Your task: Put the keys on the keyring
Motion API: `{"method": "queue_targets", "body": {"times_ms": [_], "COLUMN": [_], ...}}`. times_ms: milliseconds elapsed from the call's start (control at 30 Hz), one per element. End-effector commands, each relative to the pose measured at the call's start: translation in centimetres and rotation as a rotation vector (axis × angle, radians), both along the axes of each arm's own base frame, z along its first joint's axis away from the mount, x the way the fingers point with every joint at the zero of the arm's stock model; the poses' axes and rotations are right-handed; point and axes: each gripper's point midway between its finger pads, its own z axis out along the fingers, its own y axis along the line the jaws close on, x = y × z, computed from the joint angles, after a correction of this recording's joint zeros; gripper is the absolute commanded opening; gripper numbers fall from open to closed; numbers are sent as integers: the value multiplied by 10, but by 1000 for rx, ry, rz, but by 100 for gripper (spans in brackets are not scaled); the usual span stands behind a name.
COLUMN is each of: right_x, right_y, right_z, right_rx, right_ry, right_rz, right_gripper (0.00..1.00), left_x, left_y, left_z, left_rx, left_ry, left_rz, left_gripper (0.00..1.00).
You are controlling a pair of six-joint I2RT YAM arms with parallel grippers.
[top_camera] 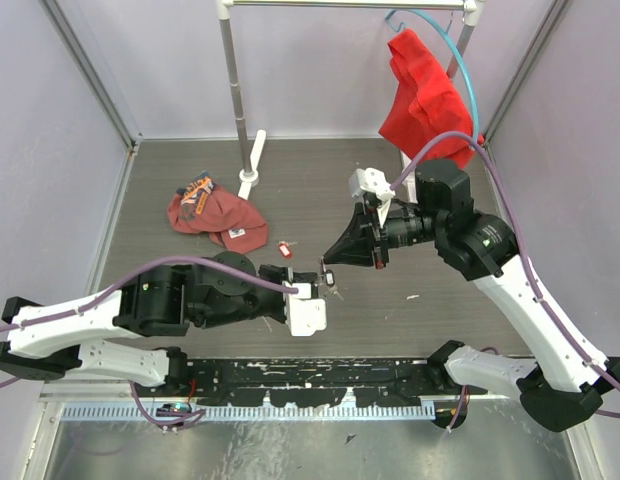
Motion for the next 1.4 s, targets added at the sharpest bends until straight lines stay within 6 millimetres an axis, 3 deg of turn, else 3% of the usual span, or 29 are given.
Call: {"method": "queue_targets", "body": {"times_ms": [0, 1367], "right_x": [-14, -38], "right_y": [-2, 2], "right_z": [25, 12], "right_rx": [56, 15], "right_ry": [-76, -11], "right_rz": [73, 252], "right_gripper": [1, 1], "left_x": [-5, -10], "left_y": [2, -3], "left_z": [17, 20], "left_rx": [-46, -39], "left_ry": [16, 28], "left_rz": [-17, -48], "left_gripper": [0, 0]}}
